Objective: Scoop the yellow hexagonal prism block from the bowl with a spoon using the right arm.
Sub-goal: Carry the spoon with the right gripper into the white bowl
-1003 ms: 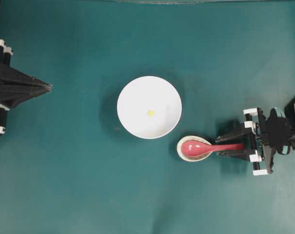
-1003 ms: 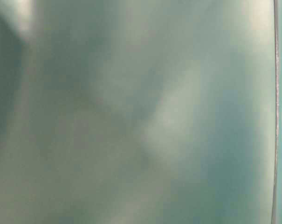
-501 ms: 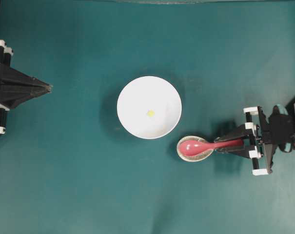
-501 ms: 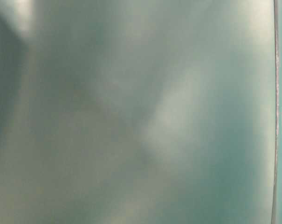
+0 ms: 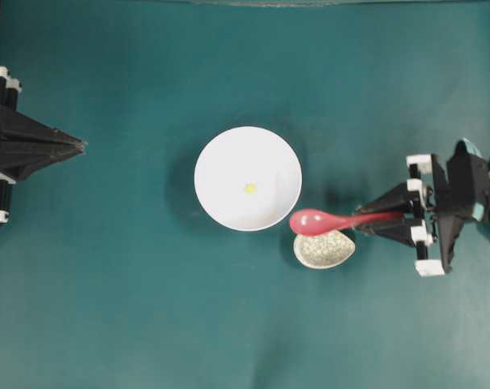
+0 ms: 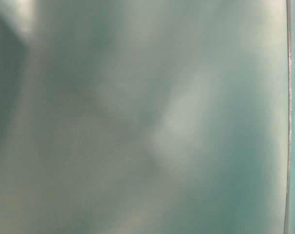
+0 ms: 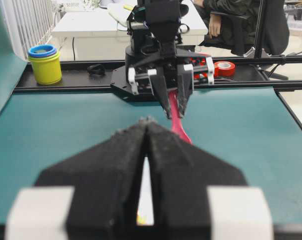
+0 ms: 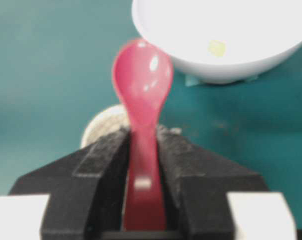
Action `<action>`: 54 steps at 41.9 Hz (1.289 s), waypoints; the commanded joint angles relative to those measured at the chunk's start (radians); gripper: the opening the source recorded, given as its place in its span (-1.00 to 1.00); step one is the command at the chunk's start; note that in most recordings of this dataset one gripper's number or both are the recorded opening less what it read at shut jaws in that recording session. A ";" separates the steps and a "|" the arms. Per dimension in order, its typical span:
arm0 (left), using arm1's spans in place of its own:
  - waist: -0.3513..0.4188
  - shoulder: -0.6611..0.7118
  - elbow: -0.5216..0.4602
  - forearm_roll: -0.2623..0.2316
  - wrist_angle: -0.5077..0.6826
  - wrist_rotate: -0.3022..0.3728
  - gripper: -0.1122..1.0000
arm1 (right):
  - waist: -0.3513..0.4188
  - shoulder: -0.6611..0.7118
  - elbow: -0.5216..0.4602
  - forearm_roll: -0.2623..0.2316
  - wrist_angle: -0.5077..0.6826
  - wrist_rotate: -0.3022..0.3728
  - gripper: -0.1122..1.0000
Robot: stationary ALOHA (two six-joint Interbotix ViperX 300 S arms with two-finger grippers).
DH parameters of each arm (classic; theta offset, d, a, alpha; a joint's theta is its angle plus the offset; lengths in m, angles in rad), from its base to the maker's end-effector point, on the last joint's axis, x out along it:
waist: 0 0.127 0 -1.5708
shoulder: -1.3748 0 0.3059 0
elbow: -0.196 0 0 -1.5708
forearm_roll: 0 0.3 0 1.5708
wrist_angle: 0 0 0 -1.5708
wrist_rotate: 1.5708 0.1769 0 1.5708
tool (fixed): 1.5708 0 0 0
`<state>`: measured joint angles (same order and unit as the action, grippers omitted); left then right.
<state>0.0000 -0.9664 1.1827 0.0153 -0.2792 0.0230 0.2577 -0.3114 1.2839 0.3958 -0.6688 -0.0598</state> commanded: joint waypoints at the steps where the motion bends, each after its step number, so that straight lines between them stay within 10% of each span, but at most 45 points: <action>1: 0.000 0.003 -0.025 0.000 -0.012 -0.002 -0.79 | -0.060 -0.072 -0.063 0.002 0.141 -0.029 -0.37; 32: 0.002 0.002 -0.028 -0.002 -0.014 -0.015 -0.79 | -0.443 0.049 -0.673 -0.043 1.230 -0.121 -0.37; 54: 0.075 0.006 -0.028 -0.002 -0.009 -0.077 -0.79 | -0.453 0.221 -0.830 -0.083 1.436 -0.118 -0.37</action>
<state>0.0660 -0.9695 1.1781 0.0138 -0.2823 -0.0522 -0.1948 -0.0798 0.4725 0.3145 0.7670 -0.1810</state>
